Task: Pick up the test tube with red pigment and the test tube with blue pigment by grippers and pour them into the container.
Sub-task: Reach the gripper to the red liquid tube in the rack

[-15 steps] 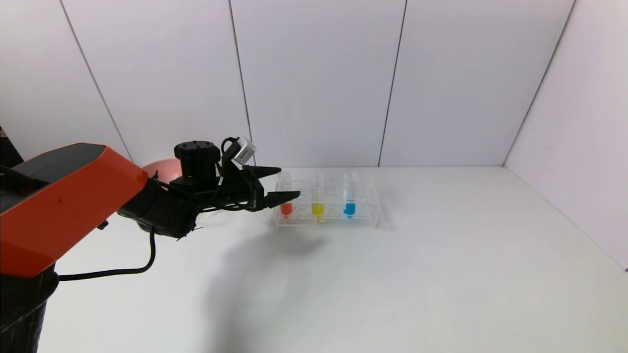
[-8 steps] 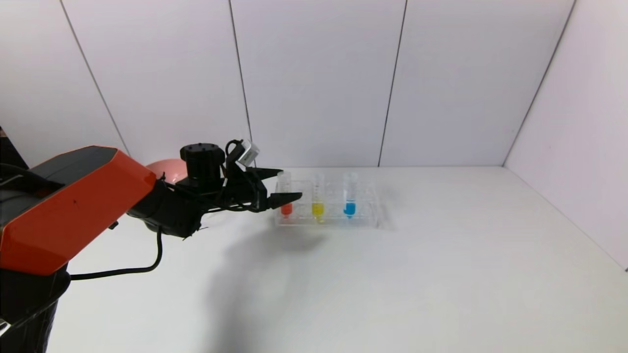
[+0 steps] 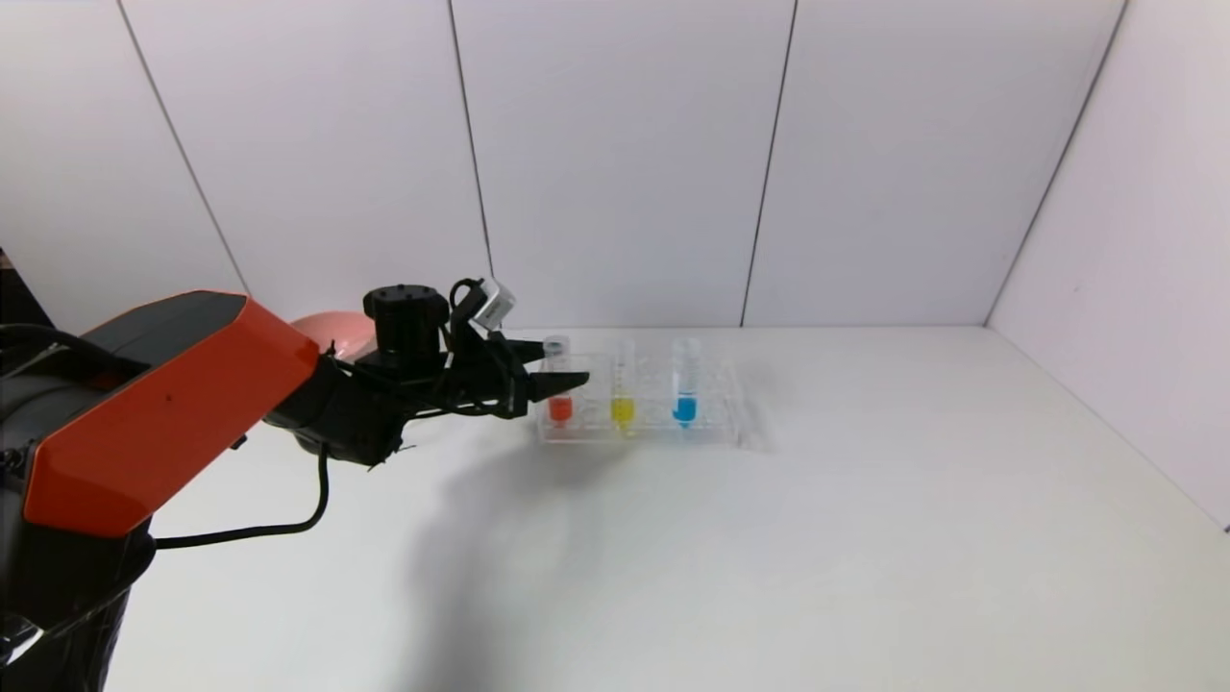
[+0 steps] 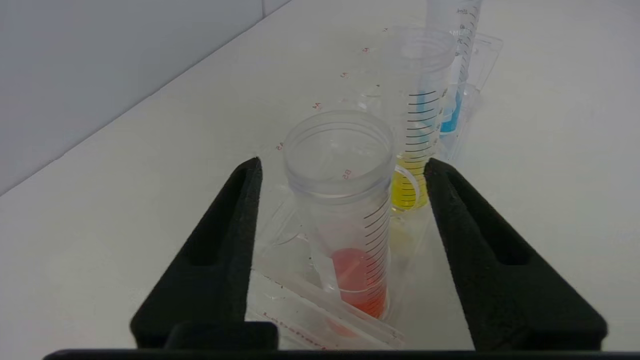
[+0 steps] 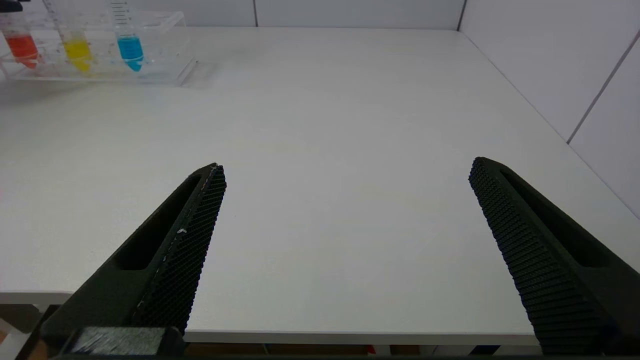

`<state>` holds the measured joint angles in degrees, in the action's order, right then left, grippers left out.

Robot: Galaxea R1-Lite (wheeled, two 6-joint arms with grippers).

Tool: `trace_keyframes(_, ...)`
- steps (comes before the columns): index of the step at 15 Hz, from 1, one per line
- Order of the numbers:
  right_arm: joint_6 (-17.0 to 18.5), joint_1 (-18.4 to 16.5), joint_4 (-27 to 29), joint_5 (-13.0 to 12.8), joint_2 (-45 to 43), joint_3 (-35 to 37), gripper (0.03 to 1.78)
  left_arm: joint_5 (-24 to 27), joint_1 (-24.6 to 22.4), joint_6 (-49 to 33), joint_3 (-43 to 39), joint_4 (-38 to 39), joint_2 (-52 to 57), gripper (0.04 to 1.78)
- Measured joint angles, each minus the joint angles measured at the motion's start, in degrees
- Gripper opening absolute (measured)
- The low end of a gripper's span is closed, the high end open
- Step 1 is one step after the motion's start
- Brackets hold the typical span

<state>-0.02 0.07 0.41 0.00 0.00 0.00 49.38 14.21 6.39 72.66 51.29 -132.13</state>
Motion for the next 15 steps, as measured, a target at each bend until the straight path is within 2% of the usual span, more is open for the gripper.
trace_keyframes(2,0.0,-0.02,0.0,0.0,0.0,0.0,1.77,0.0,0.0,-0.02,0.02,0.04,-0.04,0.69)
trace_keyframes(3,0.0,0.0,0.0,0.0,0.0,0.0,1.77,0.01,0.0,0.0,0.02,0.01,-0.06,0.54)
trace_keyframes(4,0.0,0.0,0.02,0.0,0.0,0.0,1.77,0.06,0.04,-0.05,0.02,-0.05,-0.09,0.48)
trace_keyframes(15,0.0,0.0,0.0,0.0,0.0,0.0,1.77,-0.24,0.3,-0.55,0.27,-0.27,-0.06,0.45)
